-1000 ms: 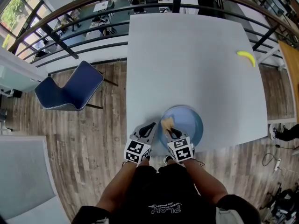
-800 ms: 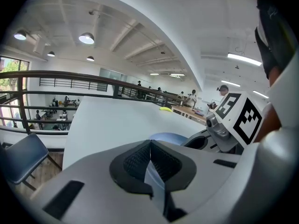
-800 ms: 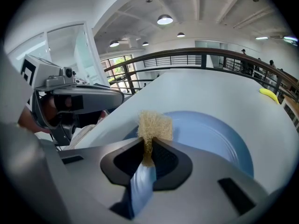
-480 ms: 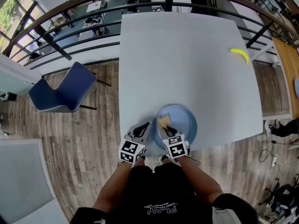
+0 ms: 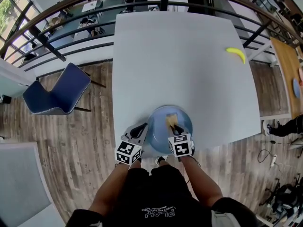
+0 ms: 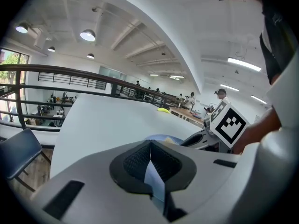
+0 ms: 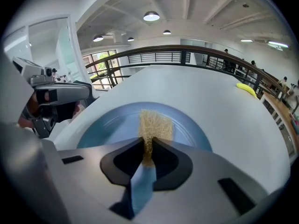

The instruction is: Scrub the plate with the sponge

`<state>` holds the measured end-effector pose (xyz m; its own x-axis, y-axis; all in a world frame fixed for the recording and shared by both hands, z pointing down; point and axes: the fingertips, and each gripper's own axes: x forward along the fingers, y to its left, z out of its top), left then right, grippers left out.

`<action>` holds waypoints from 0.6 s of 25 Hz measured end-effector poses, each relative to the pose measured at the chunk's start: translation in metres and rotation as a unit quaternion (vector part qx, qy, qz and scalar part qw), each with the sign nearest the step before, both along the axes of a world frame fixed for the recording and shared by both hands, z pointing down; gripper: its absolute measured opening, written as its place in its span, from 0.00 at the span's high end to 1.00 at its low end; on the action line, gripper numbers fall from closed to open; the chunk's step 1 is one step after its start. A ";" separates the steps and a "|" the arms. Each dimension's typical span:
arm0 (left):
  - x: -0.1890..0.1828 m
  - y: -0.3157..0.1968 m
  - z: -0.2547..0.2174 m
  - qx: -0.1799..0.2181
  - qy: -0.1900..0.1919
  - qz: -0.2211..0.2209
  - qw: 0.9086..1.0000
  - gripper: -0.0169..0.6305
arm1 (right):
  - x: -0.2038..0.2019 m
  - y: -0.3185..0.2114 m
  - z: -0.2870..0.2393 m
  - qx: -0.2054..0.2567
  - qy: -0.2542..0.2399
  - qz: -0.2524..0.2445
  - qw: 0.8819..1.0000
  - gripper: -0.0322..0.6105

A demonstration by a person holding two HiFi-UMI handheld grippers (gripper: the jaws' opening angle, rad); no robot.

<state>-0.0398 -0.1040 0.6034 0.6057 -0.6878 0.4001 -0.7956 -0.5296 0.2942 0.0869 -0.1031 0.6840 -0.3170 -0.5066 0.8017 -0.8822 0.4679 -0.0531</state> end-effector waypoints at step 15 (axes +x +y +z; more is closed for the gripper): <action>0.015 0.000 0.005 -0.006 -0.003 0.017 1.000 0.95 | 0.055 0.002 0.001 0.001 0.022 0.058 0.998 0.86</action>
